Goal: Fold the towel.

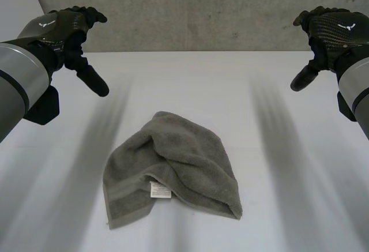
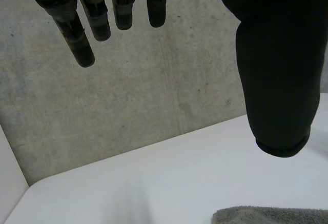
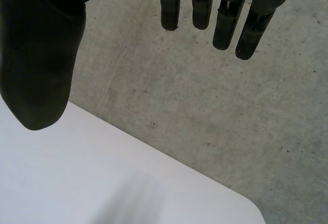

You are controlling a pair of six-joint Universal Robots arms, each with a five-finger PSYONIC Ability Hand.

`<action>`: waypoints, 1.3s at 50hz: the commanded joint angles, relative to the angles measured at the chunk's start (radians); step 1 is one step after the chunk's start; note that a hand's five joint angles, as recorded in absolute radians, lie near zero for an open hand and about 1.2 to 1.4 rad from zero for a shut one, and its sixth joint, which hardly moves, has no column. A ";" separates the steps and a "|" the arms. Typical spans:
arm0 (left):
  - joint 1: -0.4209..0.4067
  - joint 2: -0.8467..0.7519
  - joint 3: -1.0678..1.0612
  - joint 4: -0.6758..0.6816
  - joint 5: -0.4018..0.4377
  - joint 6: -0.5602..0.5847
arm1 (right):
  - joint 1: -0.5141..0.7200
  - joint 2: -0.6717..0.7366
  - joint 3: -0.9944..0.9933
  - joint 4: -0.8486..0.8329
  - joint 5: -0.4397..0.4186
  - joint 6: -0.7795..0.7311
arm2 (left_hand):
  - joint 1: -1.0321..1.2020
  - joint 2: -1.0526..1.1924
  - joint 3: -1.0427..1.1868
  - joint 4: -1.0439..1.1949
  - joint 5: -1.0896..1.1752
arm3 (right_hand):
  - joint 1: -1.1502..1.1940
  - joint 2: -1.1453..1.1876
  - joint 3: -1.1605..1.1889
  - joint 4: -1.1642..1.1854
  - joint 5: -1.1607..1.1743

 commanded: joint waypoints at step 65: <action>-0.090 -0.084 -0.173 0.180 0.199 -0.166 | -0.021 -0.122 0.098 0.080 -0.493 -0.120 | 1.215 1.222 1.222 1.027 1.191 | 1.162 1.139 1.148 1.132 1.161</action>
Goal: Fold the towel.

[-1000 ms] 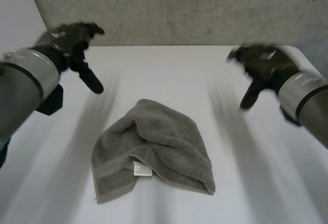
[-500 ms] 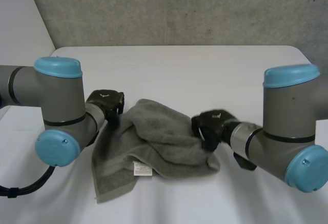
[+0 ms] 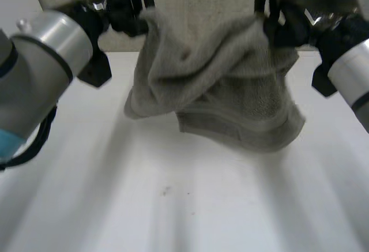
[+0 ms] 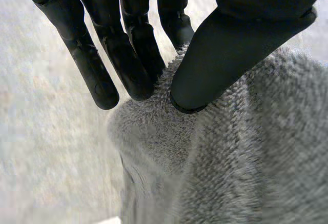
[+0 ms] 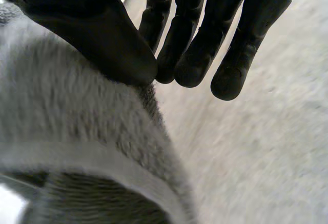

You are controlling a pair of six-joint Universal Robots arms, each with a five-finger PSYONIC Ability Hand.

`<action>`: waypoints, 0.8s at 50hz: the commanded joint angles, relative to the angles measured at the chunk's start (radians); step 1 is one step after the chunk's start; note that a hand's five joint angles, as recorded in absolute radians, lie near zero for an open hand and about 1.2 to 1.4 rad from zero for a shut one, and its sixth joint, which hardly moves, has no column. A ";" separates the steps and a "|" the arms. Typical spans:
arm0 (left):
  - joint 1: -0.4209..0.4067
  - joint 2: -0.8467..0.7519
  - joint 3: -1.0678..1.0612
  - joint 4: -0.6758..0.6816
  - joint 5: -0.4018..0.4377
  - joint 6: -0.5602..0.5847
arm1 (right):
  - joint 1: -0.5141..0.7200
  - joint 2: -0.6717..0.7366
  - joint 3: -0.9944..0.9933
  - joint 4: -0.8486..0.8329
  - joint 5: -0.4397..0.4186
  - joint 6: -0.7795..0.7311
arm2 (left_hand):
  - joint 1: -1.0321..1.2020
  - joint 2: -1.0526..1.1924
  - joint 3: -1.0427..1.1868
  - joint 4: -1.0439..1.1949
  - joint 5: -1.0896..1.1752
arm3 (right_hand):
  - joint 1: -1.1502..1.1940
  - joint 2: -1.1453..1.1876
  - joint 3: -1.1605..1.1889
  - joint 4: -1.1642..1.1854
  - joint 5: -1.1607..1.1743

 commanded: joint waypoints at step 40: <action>-0.026 0.415 -0.757 -0.068 0.077 0.283 | 0.184 0.850 -0.667 0.672 -0.236 -0.369 | 0.207 0.180 0.181 0.180 0.198 | -1.155 -1.168 -1.165 -1.166 -1.170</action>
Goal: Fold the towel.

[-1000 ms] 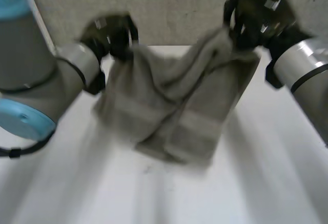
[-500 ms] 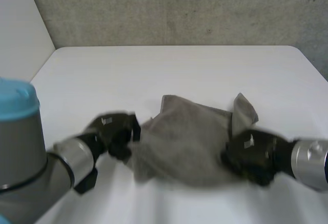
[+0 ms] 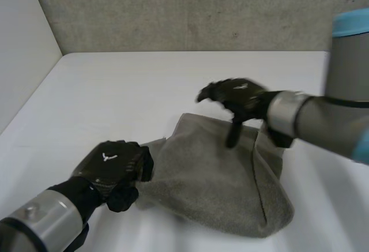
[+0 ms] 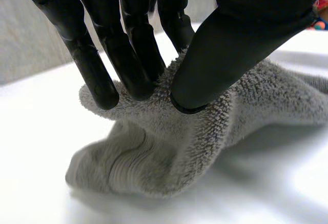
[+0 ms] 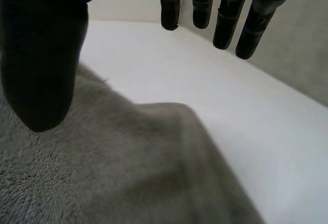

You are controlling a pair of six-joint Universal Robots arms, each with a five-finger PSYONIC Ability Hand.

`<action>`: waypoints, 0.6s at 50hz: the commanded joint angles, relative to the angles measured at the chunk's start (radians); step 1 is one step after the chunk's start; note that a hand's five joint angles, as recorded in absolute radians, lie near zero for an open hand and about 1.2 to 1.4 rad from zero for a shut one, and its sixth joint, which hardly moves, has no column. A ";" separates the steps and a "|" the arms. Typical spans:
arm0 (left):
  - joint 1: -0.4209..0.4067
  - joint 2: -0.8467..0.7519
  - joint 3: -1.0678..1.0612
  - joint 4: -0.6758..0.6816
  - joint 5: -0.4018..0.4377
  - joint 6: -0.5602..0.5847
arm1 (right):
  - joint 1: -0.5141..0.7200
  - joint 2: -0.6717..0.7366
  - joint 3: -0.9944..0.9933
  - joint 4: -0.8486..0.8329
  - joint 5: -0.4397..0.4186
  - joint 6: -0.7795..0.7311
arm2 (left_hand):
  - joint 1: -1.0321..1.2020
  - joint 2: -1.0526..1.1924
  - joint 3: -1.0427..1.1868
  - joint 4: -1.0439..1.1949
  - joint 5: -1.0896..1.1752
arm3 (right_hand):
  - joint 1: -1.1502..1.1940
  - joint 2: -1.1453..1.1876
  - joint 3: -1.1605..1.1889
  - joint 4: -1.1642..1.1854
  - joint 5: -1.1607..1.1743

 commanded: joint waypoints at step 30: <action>0.073 -0.314 0.731 0.276 -0.146 0.011 | 0.070 0.155 -0.623 -0.233 0.344 0.024 | 0.206 0.179 0.180 0.179 0.198 | 1.162 1.145 1.153 1.136 1.162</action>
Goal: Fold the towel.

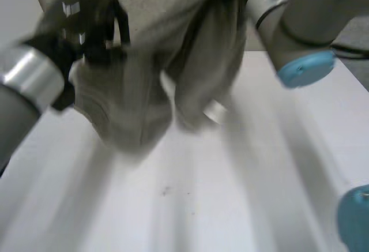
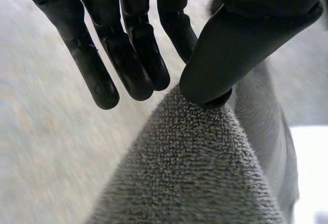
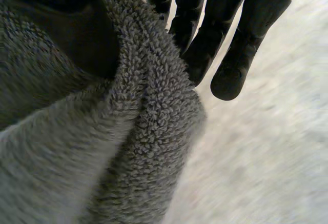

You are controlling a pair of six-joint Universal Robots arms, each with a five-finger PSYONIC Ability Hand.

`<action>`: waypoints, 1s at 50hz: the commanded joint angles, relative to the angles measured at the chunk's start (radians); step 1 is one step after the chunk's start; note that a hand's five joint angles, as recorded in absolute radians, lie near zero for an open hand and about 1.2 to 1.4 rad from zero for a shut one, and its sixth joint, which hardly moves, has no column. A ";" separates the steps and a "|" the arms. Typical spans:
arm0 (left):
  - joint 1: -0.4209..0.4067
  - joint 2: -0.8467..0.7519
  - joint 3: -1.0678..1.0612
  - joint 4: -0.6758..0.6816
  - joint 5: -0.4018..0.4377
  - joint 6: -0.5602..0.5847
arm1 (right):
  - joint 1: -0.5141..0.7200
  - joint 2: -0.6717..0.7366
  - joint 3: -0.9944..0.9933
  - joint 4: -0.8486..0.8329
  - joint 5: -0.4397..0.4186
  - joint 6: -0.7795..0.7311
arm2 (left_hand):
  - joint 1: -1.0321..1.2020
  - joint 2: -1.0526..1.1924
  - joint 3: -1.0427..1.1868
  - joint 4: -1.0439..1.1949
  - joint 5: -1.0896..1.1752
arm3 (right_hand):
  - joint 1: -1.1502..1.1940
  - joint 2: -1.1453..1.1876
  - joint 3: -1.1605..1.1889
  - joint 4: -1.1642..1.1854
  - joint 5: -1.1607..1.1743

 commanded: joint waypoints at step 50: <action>-0.099 -0.164 -0.508 0.116 -0.173 0.005 | -0.385 -0.488 1.522 -0.186 -0.270 0.008 | -0.652 -0.680 -0.680 -0.681 -0.666 | -0.988 -0.973 -0.974 -0.981 -0.946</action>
